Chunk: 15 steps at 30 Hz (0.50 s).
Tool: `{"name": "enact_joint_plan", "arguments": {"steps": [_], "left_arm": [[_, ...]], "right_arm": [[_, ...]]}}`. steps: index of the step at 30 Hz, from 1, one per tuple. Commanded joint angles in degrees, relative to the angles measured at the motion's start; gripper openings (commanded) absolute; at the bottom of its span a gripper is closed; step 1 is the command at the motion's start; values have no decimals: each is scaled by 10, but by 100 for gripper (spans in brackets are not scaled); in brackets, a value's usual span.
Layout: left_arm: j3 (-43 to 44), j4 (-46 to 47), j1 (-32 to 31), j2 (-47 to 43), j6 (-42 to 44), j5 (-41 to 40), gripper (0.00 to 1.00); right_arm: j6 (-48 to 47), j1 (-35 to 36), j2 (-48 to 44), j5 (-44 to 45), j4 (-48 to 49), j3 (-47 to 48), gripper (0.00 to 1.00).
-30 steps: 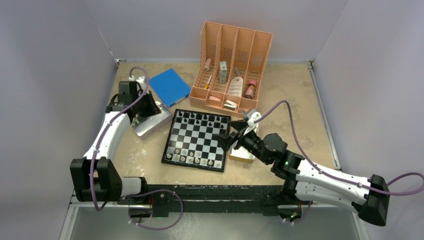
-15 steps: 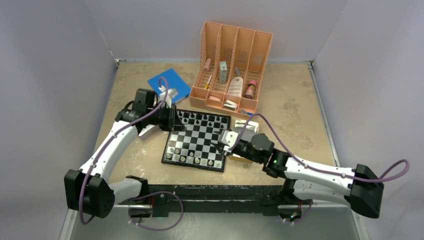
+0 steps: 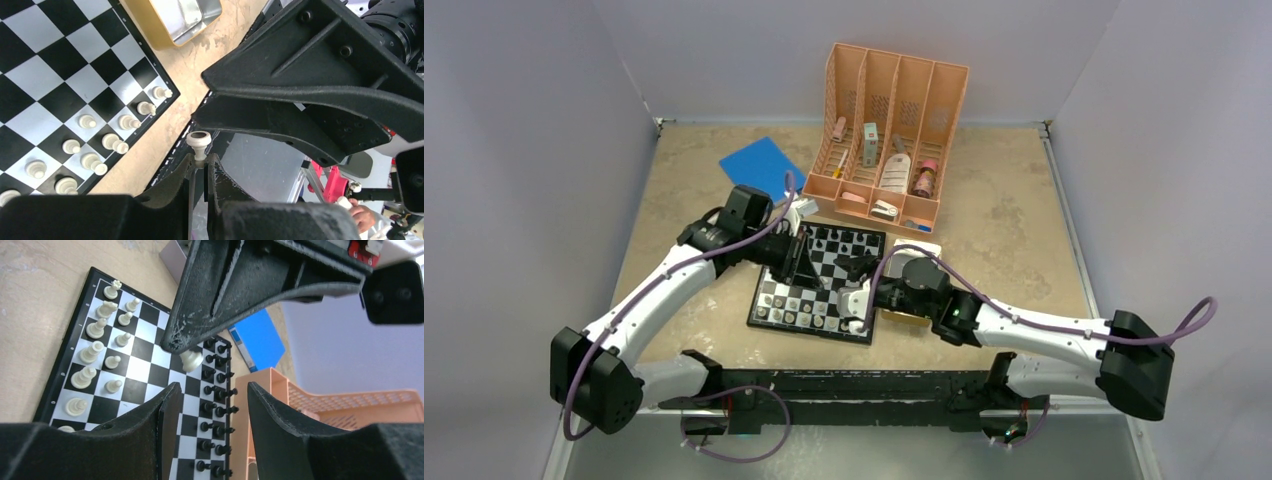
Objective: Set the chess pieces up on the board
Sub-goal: Pick up the chess piece from the storage box.
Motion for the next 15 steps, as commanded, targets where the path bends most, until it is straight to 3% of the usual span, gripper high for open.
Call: {"name": "enact_joint_plan", "arguments": {"steps": [1, 6, 15], "left_arm": [[20, 23, -13, -1, -9, 27, 0], [23, 26, -20, 12, -11, 38, 0], [24, 32, -29, 23, -20, 36, 0]], "right_arm": [[-78, 5, 13, -37, -16, 39, 54], [-103, 9, 14, -58, -26, 39, 47], [-126, 17, 24, -65, -15, 30, 47]]}}
